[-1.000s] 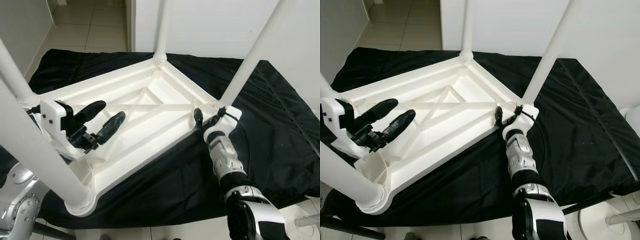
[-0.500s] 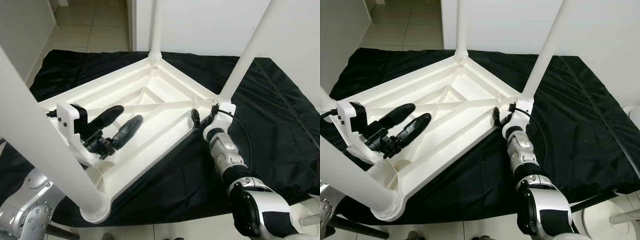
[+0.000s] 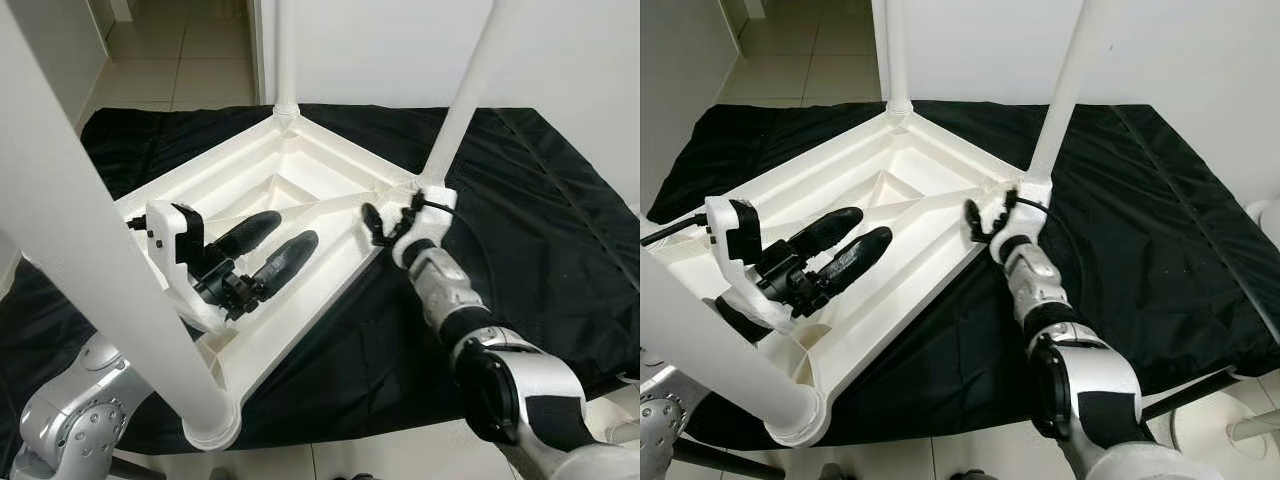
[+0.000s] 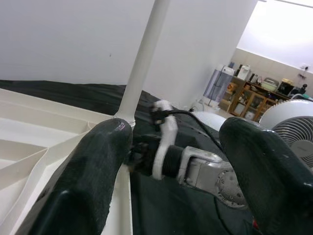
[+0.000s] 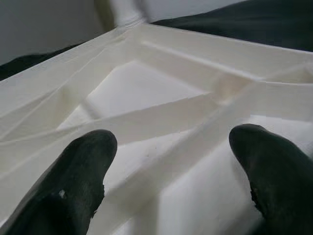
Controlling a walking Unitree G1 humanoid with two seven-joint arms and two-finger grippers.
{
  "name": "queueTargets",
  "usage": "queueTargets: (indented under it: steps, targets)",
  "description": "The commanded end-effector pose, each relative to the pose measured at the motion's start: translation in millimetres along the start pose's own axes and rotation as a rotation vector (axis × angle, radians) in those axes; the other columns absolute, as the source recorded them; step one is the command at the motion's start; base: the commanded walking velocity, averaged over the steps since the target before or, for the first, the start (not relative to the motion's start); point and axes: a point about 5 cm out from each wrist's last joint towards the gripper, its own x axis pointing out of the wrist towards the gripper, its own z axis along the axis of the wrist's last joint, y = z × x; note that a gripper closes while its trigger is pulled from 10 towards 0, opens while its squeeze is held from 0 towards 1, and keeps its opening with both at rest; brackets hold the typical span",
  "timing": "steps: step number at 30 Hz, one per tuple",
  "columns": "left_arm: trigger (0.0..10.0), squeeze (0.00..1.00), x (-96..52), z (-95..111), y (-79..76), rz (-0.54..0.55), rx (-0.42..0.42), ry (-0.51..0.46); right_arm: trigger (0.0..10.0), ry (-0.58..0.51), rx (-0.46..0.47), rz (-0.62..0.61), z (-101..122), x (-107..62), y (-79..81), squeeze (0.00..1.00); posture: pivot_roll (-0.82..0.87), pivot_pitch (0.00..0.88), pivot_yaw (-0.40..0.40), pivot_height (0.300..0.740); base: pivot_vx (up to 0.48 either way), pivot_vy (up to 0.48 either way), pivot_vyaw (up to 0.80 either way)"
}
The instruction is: Building children table
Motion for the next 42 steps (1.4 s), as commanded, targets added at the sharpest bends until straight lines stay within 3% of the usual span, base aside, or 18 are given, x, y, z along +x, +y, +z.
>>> queueTargets:
  steps: [1,8,11,12,15,22,26,34,38,42]
  targets:
    - [10.0,0.0,2.2,0.5,-8.2,-0.04,-0.007,0.005,10.0,0.058,-0.053,0.033,-8.2,0.8,7.3,0.0,0.08,0.108,0.007,0.74,0.0,0.0,0.0]
    - [10.0,0.0,-4.0,-3.4,-0.8,0.017,0.067,0.046,10.0,-0.022,-0.093,-0.082,-3.2,-8.2,-13.9,0.0,0.08,0.11,-0.012,0.74,0.0,0.0,0.0]
    - [10.0,0.0,-14.2,-8.2,24.1,0.107,0.136,0.104,10.0,-0.129,-0.083,-0.103,-1.2,-23.9,-29.4,0.0,0.07,0.107,-0.022,0.74,0.0,0.0,0.0]
    - [10.0,0.0,-14.2,-8.2,24.1,0.107,0.136,0.104,10.0,-0.129,-0.083,-0.103,-1.2,-23.9,-29.4,0.0,0.07,0.107,-0.022,0.74,0.0,0.0,0.0]
    - [10.0,0.0,-21.2,-7.1,46.8,0.185,0.187,0.144,10.0,-0.185,-0.11,-0.078,-2.6,-40.2,-33.1,0.0,0.06,0.102,-0.023,0.74,0.0,0.0,0.0]
    - [10.0,0.0,-26.5,-1.9,72.1,0.282,0.234,0.185,10.0,-0.179,-0.155,0.089,-3.9,-59.4,-14.5,0.0,0.05,0.093,-0.024,0.74,0.0,0.0,0.0]
    - [10.0,0.0,-28.1,6.3,95.5,0.392,0.292,0.196,10.0,-0.186,-0.2,0.307,5.9,-84.5,9.9,0.0,0.05,0.082,-0.03,0.74,0.0,0.0,0.0]
    - [10.0,0.0,-29.5,3.3,111.0,0.471,0.296,0.255,10.0,-0.185,-0.205,0.424,10.6,-99.2,17.9,0.0,0.05,0.069,-0.049,0.74,0.0,0.0,0.0]
    - [10.0,0.0,-35.6,1.8,131.9,0.613,0.396,0.317,10.0,-0.133,-0.2,0.576,12.2,-111.2,33.5,0.0,0.06,0.06,-0.063,0.74,0.0,0.0,0.0]
    - [10.0,0.0,-40.1,-2.9,143.0,0.677,0.441,0.379,10.0,-0.094,-0.205,0.658,12.7,-117.8,42.6,0.0,0.07,0.047,-0.07,0.74,0.0,0.0,0.0]
